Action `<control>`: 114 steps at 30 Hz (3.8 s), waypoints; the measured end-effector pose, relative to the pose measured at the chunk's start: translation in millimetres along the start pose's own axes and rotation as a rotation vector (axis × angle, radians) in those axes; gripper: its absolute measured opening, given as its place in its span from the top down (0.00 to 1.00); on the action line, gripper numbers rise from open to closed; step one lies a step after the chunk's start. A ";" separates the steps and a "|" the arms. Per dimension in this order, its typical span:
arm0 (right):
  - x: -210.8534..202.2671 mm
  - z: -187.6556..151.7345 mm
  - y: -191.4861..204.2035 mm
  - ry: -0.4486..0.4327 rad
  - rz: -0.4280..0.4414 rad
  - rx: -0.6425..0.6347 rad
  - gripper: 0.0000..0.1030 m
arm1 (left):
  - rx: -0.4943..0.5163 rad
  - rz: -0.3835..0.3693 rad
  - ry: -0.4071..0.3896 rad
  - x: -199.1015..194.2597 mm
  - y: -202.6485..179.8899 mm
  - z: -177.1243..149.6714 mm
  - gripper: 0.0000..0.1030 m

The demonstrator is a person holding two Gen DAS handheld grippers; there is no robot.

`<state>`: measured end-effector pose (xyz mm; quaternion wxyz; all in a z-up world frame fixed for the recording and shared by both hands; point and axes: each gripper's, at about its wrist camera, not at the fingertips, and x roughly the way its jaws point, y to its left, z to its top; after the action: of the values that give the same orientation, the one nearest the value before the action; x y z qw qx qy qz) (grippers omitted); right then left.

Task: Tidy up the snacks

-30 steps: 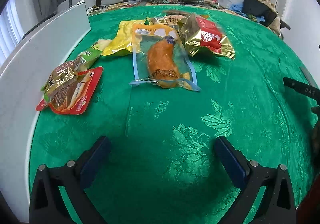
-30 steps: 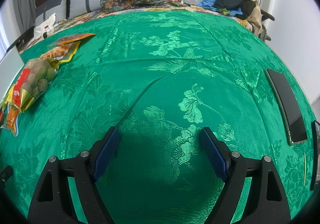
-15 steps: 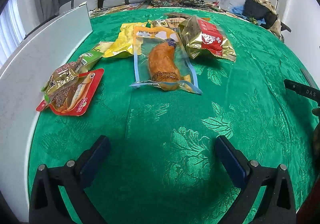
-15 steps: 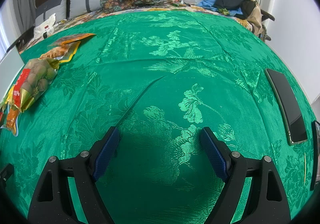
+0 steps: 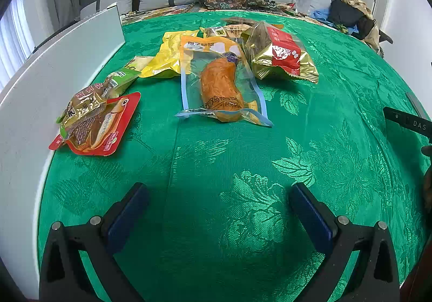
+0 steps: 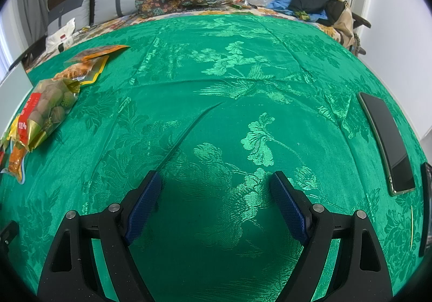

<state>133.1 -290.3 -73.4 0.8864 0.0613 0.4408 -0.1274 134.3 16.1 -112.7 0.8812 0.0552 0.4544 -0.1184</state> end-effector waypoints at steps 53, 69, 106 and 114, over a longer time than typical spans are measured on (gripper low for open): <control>0.2 0.4 0.3 0.000 0.003 0.001 0.16 | -0.258 -0.140 0.079 75.9 106.0 130.7 0.01; 0.2 0.6 -0.1 0.000 0.003 0.001 0.16 | -0.220 -0.091 0.023 -3.8 53.4 112.6 0.01; 0.4 1.0 -0.4 0.000 0.003 0.002 0.16 | 0.101 -0.213 0.183 1.8 23.8 43.4 0.01; 0.4 1.1 -0.5 0.000 0.004 0.002 0.16 | 0.168 -0.090 0.144 18.6 15.6 32.8 0.00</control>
<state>134.1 -291.1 -73.1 0.8865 0.0631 0.4406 -0.1263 174.5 21.5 -108.9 0.8322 0.1168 0.5072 -0.1910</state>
